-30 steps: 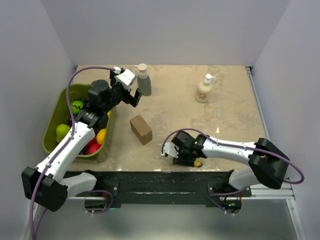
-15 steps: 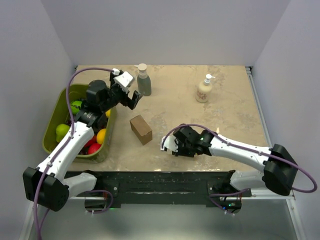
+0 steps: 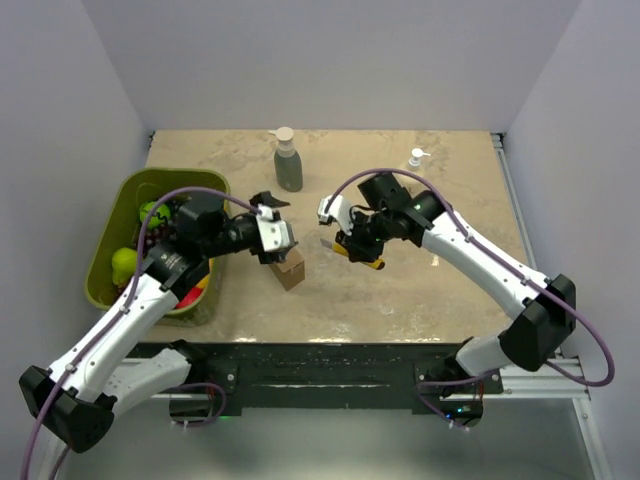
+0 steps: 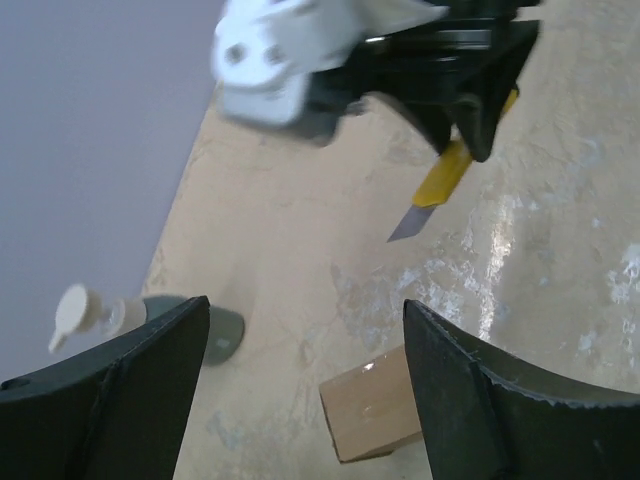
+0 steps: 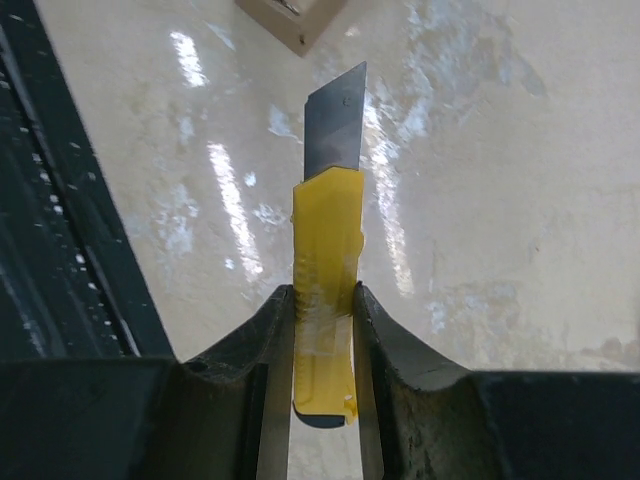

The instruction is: Unpack the express box

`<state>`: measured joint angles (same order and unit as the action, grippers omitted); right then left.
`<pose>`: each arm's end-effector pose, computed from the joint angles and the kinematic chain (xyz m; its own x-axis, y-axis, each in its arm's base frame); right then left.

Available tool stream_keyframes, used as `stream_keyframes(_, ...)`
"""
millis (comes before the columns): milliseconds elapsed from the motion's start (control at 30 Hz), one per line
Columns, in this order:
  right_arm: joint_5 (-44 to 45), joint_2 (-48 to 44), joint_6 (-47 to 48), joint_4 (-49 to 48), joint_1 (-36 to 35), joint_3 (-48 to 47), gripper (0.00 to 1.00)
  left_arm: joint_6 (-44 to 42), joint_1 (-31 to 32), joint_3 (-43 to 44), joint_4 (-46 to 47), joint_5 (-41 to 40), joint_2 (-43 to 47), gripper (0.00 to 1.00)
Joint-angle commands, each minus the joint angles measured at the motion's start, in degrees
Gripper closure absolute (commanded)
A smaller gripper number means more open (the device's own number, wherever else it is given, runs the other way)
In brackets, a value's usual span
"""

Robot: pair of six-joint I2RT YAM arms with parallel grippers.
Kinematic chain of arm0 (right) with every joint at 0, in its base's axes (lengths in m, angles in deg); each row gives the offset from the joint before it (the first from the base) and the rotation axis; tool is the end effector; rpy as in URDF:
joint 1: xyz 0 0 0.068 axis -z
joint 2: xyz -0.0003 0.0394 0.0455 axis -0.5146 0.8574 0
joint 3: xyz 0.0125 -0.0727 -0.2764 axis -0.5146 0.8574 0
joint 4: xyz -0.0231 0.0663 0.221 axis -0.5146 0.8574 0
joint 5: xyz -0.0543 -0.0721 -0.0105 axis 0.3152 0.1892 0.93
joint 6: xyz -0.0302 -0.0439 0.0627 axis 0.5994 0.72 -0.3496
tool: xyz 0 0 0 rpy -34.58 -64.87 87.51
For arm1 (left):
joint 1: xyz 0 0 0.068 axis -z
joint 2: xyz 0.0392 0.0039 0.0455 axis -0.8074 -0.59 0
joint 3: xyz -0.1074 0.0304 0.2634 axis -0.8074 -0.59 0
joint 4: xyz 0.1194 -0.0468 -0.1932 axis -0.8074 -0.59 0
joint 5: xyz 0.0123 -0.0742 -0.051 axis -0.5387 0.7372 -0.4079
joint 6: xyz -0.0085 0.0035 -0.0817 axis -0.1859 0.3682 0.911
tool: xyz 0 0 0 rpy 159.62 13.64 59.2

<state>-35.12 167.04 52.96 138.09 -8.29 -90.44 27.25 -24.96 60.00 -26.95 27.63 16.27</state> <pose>0.2045 0.1945 0.3078 -0.1737 -0.7793 -0.6021 -0.9588 0.2733 -0.0772 0.1611 -0.1314 0.3625 0.3034 0.4110 -0.8597 0.8326 0.3244 0.4489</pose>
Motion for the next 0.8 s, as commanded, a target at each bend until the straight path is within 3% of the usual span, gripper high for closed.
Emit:
stream_keyframes(0,-12.4,1.89,-2.43,5.4,1.47,-6.52,0.87,-19.54,6.26,-0.47,-7.51,0.07,2.0,0.18)
stream_keyframes(167,-14.43,2.25,-3.76,3.99,1.73,-8.28,0.88,-29.3,10.66,-6.28,0.13,-2.39,4.73,0.2)
stream_keyframes(400,-15.4,2.43,-5.25,3.55,1.74,-8.99,0.9,-35.9,14.7,-11.65,11.99,-4.33,1.74,0.27)
stream_keyframes(767,-15.31,3.22,-4.64,3.2,1.74,-10.39,0.9,-39.25,16.64,-13.93,19.56,-5.03,-1.86,0.39)
